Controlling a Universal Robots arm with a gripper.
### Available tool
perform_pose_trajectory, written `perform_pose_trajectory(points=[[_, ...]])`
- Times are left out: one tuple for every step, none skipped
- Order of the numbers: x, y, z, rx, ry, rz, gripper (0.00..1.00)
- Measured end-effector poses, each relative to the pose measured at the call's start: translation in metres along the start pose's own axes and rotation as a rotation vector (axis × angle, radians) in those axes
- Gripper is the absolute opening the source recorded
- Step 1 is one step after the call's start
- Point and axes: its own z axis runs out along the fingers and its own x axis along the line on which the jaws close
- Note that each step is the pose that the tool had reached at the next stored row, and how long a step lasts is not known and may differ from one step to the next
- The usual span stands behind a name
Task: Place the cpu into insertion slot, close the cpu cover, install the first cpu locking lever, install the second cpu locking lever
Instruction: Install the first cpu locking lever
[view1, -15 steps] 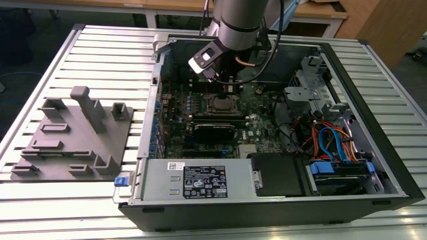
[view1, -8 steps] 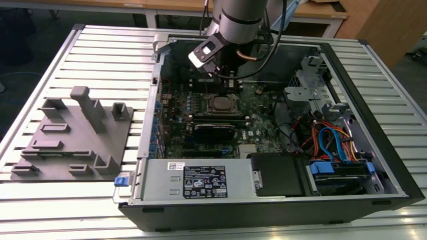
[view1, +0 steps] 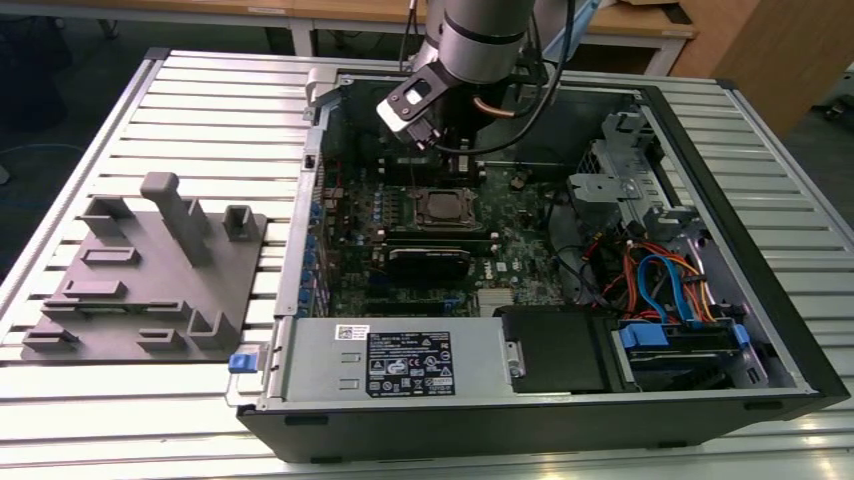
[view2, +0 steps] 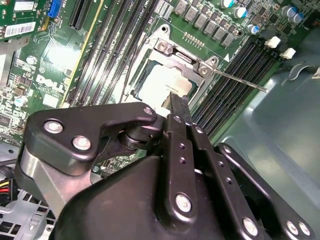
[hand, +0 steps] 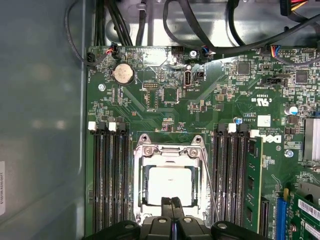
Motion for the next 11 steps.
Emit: perform_pose_trajectory(points=[[0.0, 0.0, -0.0001, 0.0, -0.0001, 0.0, 0.1], [0.0, 0.0, -0.0001, 0.0001, -0.0001, -0.001, 0.1], [0.0, 0.0, -0.0001, 0.0002, -0.0002, -0.003, 0.1], [0.0, 0.0, -0.0001, 0.0005, -0.0005, -0.007, 0.1], [0.0, 0.0, -0.0001, 0.0009, -0.0007, -0.014, 0.1], [0.0, 0.0, -0.0001, 0.0013, -0.0011, -0.021, 0.1], [0.0, 0.0, -0.0001, 0.0018, -0.0014, -0.031, 0.1], [0.0, 0.0, -0.0001, 0.0025, -0.002, -0.044, 0.1], [0.0, 0.0, -0.0001, 0.0033, -0.0026, -0.058, 0.1], [0.0, 0.0, -0.0001, 0.0042, -0.0033, -0.073, 0.1], [0.0, 0.0, -0.0001, 0.0051, -0.0039, -0.089, 0.1]])
